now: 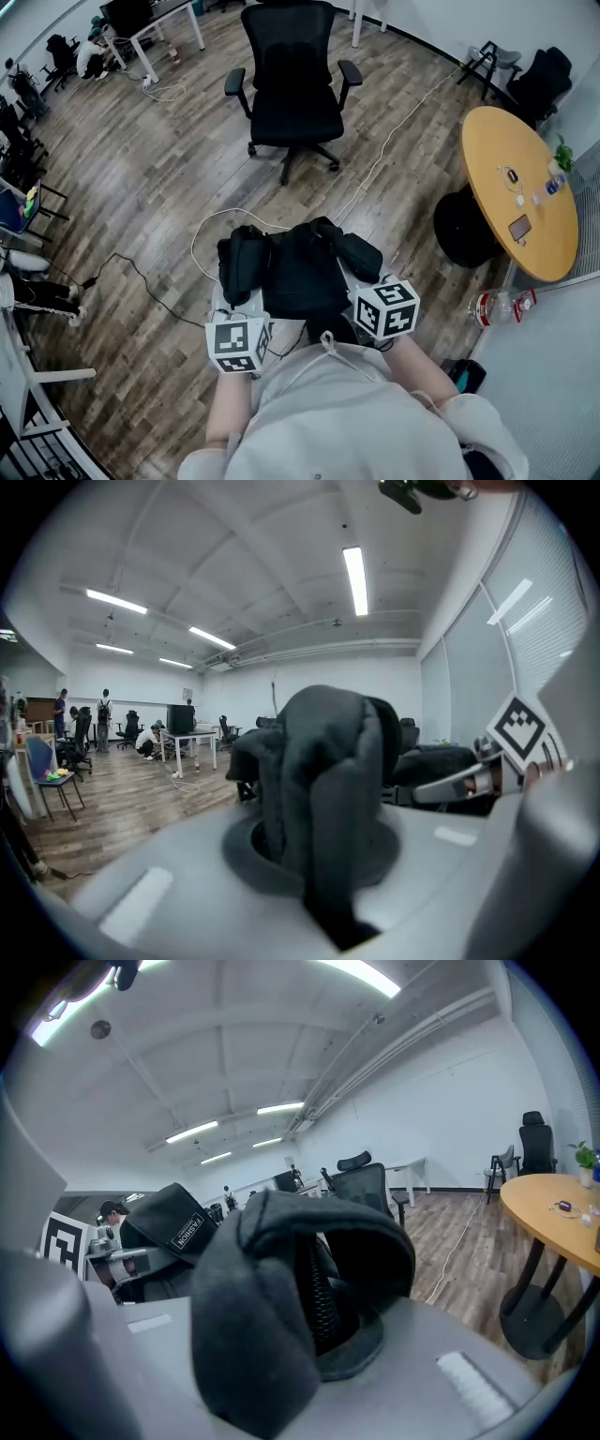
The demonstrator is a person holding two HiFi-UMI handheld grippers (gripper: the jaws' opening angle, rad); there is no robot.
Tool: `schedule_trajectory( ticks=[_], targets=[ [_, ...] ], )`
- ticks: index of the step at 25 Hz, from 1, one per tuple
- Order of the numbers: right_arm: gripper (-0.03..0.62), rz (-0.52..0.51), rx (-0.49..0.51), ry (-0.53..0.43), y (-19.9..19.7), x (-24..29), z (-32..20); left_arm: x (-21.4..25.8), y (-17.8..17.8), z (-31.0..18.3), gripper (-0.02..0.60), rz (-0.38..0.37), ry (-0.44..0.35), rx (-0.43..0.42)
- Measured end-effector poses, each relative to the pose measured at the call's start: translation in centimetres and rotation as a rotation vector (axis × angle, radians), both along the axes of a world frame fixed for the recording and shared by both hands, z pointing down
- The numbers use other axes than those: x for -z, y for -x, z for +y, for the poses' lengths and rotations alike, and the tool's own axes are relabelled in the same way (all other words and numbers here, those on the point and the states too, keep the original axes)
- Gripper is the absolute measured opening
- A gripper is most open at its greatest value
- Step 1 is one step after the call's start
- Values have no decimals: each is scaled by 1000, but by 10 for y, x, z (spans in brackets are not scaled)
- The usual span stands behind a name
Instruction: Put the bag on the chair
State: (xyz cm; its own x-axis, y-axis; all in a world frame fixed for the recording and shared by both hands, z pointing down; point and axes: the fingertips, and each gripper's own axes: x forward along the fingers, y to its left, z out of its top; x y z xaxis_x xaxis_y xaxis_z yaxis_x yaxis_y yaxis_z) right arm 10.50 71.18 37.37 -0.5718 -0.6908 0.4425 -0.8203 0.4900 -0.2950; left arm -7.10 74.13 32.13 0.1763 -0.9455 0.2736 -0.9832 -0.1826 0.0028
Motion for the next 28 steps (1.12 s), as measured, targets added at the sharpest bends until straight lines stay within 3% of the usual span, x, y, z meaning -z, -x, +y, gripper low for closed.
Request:
schedule_trajectory(
  ticks=[17,28],
  targets=[
    [29,0,67,18,-12,-2,-261,-6,-12,-255,25,21,30,66],
    [29,7,72,36,-24,-9,-365,-16,-24,-361,25,31,57,60]
  ],
)
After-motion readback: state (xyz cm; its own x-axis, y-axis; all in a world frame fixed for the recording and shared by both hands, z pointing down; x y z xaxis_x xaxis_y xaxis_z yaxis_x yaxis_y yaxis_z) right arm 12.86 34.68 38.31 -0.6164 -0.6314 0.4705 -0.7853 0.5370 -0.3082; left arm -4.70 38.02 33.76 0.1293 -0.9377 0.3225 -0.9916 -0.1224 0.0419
